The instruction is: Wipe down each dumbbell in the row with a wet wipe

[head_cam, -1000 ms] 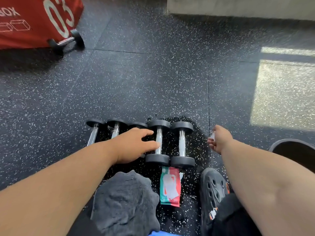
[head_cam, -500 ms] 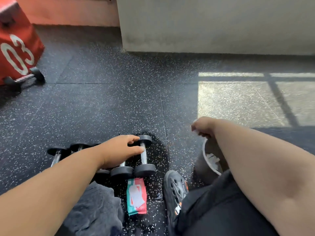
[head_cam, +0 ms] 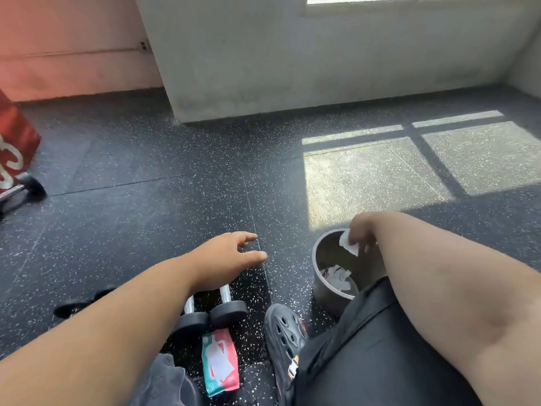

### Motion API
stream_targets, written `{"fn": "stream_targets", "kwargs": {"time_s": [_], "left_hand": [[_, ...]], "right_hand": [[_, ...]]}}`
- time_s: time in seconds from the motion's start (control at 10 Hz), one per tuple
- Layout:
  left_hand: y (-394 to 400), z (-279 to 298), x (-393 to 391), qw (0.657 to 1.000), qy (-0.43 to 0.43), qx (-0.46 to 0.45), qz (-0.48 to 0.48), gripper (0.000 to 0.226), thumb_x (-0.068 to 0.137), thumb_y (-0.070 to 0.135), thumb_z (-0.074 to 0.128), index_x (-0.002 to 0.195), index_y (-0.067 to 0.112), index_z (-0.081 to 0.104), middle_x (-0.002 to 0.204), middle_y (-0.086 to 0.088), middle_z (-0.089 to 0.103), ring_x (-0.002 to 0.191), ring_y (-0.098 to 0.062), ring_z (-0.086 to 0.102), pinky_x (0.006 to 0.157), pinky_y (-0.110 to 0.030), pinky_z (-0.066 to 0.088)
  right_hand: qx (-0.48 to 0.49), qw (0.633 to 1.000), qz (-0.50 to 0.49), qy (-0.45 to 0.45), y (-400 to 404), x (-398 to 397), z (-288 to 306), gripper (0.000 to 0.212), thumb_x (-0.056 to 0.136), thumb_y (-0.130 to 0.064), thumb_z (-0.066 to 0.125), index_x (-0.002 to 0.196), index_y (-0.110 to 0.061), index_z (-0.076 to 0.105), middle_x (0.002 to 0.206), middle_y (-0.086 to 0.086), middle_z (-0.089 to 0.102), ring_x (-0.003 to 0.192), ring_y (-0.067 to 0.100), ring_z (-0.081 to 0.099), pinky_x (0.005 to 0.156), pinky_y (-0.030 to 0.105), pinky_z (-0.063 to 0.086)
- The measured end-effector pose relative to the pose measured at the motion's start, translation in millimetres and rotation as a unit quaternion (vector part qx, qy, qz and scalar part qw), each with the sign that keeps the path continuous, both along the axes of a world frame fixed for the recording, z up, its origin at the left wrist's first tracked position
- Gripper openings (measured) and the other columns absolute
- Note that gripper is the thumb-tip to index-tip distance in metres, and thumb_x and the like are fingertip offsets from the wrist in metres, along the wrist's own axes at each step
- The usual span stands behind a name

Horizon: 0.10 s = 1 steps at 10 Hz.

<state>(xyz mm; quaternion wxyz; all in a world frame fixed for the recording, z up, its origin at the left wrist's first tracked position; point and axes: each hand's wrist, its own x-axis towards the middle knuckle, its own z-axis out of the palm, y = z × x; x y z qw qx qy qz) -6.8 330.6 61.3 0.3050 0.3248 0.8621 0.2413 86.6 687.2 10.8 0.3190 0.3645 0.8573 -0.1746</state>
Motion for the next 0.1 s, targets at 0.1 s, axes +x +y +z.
{"fn": "stream_targets", "kwargs": {"time_s": [0.1], "left_hand": [[11.5, -0.8, 4.1, 1.0, 0.007, 0.003, 0.003, 0.071, 0.095, 0.066, 0.067, 0.158, 0.037, 0.049, 0.152, 0.008, 0.059, 0.132, -0.009, 0.058, 0.117, -0.036, 0.042]], "right_hand": [[-0.023, 1.0, -0.013, 0.014, 14.2, 3.9, -9.5, 0.026, 0.096, -0.015, 0.069, 0.121, -0.007, 0.071, 0.122, 0.017, 0.073, 0.11, 0.037, 0.071, 0.103, 0.053, 0.056]]}}
